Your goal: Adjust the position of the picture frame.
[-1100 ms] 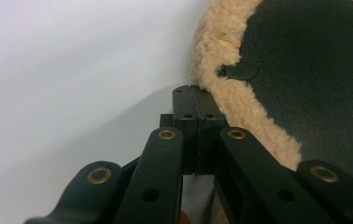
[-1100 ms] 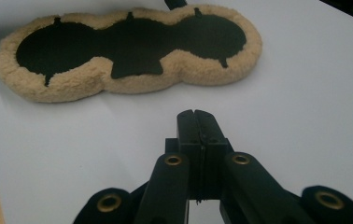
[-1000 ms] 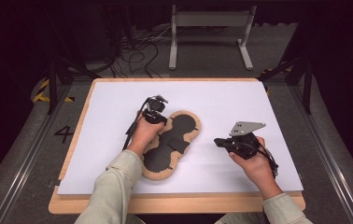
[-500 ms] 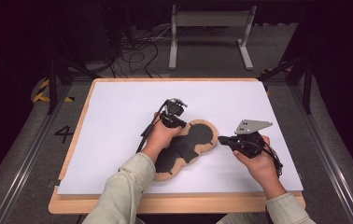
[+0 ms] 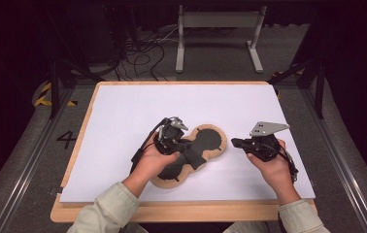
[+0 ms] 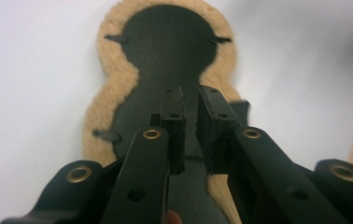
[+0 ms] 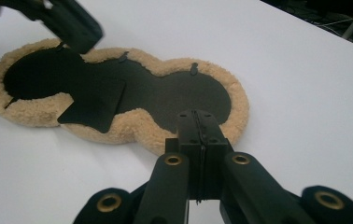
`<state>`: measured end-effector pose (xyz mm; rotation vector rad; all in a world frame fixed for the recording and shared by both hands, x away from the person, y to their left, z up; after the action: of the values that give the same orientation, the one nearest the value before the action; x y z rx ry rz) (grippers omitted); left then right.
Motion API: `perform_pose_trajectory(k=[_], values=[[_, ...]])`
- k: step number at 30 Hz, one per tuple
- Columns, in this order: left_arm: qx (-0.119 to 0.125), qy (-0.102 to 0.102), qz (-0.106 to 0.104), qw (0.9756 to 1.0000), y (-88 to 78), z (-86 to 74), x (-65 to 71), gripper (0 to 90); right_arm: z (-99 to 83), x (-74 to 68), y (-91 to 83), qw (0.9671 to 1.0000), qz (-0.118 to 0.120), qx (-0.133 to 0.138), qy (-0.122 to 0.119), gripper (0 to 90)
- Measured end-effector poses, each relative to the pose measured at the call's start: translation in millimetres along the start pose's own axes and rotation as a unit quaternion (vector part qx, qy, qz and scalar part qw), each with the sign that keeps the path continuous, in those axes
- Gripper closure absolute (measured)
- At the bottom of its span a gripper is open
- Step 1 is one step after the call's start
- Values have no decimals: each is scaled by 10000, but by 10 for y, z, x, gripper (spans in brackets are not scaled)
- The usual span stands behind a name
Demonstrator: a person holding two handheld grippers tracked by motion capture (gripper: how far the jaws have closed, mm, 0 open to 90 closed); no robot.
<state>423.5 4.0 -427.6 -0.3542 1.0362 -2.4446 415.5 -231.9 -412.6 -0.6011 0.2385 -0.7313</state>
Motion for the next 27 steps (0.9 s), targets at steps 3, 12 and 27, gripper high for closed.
perform_pose_trajectory(k=[3,12,27], values=[[-16,55,-65,10000,-64,-107,79,811,-10,12,5,10000,-7,-10,33,900],[-555,720,-409,9950,-113,-460,291,804,-29,29,12,10000,-5,-45,61,900],[-1376,958,-1248,9779,-12,-662,491,808,-53,33,23,9999,-8,-90,67,900]])
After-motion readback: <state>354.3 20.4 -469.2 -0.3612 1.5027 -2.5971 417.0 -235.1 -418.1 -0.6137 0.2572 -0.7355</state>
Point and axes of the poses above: each handheld gripper's, and its own axes: y roughly forward along the jaws, z roughly out of its top, x roughly to its right, the point moved 6 cm from there along y, roughly forward along the jaws, and after that the axes turned 4 degrees about y, right-handed, at the moved point
